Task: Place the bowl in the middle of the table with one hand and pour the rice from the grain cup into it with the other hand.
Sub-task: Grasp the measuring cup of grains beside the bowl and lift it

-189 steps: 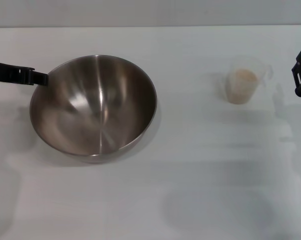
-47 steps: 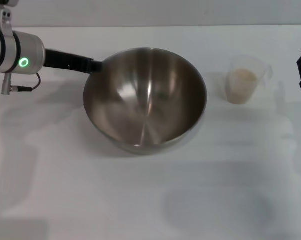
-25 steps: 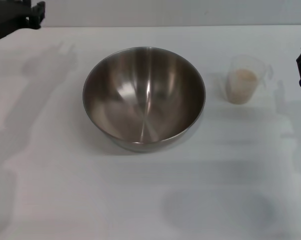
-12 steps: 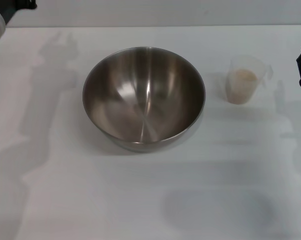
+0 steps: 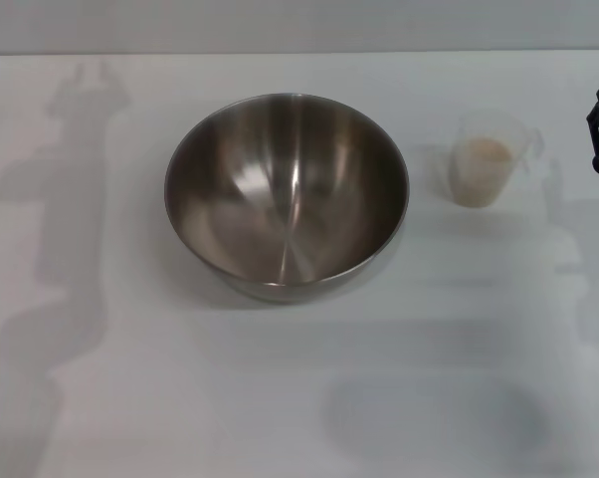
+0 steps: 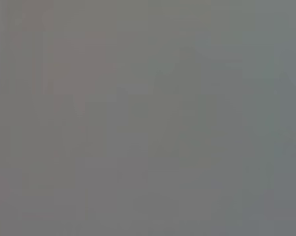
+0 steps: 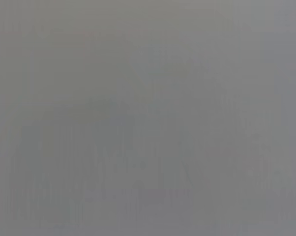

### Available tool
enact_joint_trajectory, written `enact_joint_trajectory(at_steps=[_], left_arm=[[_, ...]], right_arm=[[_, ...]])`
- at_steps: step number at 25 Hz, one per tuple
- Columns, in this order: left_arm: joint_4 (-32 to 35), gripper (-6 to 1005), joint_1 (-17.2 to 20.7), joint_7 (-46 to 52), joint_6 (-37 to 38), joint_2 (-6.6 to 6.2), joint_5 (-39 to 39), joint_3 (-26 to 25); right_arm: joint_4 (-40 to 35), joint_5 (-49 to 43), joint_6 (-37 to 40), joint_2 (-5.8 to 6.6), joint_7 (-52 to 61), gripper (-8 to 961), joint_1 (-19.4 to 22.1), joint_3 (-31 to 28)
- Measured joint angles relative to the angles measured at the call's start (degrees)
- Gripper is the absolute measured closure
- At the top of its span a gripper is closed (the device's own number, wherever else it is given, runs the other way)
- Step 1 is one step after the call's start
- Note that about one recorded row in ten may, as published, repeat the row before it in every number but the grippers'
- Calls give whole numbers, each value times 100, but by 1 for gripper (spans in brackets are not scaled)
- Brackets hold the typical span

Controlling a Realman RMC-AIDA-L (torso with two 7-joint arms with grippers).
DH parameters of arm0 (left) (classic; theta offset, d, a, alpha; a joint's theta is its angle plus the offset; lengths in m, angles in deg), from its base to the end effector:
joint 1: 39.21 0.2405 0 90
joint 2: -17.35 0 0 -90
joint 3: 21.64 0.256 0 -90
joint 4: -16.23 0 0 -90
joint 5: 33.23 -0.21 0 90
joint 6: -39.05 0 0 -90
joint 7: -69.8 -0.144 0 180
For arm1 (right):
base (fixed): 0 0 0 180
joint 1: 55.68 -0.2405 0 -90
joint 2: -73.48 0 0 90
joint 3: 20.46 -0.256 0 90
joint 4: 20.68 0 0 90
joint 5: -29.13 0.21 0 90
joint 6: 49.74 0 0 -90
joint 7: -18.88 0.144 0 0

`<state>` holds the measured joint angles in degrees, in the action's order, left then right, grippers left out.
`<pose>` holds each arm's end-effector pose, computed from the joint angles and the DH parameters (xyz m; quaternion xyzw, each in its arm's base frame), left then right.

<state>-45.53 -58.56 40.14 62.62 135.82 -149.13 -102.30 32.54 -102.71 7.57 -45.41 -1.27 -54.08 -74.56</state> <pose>-0.2231 0.4148 0.0521 -0.6031 -0.3324 -0.3396 0.6407 0.2823 0.2711 -0.0143 -0.6223 0.2392 0.3057 0.6798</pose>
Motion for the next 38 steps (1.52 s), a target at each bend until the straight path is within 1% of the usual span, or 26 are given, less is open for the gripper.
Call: enact_joint_trajectory(at_steps=[1,2,4,6,7,9,10,11,12,13,16,17,18,21,22,23,25,26,27,28,30,32,35,38], left_arm=[[116,713,27,817,8,-30,-118,22],[116,713,27,817,8,-30,-118,22],[211,713,27,1183,-88,-47,-394,25],[294,712,39,1785,-252,-49,-784,9],[294,712,39,1785,-252,-49,-784,9],[306,712,78,2427,-269,-55,-970,62],[304,712,86,2564,-262,-59,-1108,92],[295,712,90,2757,-230,-65,-1598,160],[295,712,90,2757,-230,-65,-1598,160],[297,711,68,2773,-196,-56,-2227,207],[389,711,22,2695,-183,-42,-3066,211],[389,711,22,2695,-183,-42,-3066,211],[580,711,-64,2680,-218,-74,-3803,156],[693,710,-68,2729,-192,-94,-3962,51],[731,710,-58,2773,-169,-89,-3975,-36],[785,710,-31,3076,-242,-63,-3974,-266],[793,710,-33,3221,-333,-65,-3983,-317],[803,710,-66,3351,-610,-103,-4076,-320],[803,710,-66,3351,-610,-103,-4076,-320],[810,710,-97,3350,-760,-122,-4148,-306],[851,709,-130,3339,-969,-105,-4327,-314],[904,709,-120,3331,-958,-66,-4431,-347],[1156,709,-47,3324,-357,-10,-4504,-338],[1703,708,-17,3368,1045,8,-4492,-149]], right_arm=[[4,2,-4,0,-13,376,2,-1],[7,11,-16,2,-12,376,2,-2],[3,29,-42,6,0,376,-7,-7],[-32,41,-53,3,24,376,-36,-31],[-32,41,-53,3,24,376,-36,-31],[-46,45,-54,3,26,376,-64,-37],[-49,47,-54,3,27,376,-78,-39],[-51,47,-54,4,29,376,-89,-39],[-51,47,-54,4,29,376,-89,-39],[-51,46,-52,4,30,376,-93,-39],[-50,43,-38,6,31,376,-92,-40],[-50,43,-38,6,31,376,-92,-40],[-42,43,-38,6,28,376,-81,-39],[-30,38,-38,6,20,376,-72,-39],[-29,36,-39,6,21,376,-68,-39],[-27,35,-46,6,21,376,-69,-39],[-25,34,-49,6,21,376,-71,-39],[-21,32,-51,6,21,376,-75,-39],[-21,32,-51,6,21,376,-75,-39],[-18,29,-51,7,15,376,-77,-39],[-14,23,-53,6,1,376,-84,-39],[-11,21,-53,7,-4,376,-92,-39],[-5,19,-48,7,-7,376,-96,-39],[-4,27,-56,7,-9,376,-137,-39]])
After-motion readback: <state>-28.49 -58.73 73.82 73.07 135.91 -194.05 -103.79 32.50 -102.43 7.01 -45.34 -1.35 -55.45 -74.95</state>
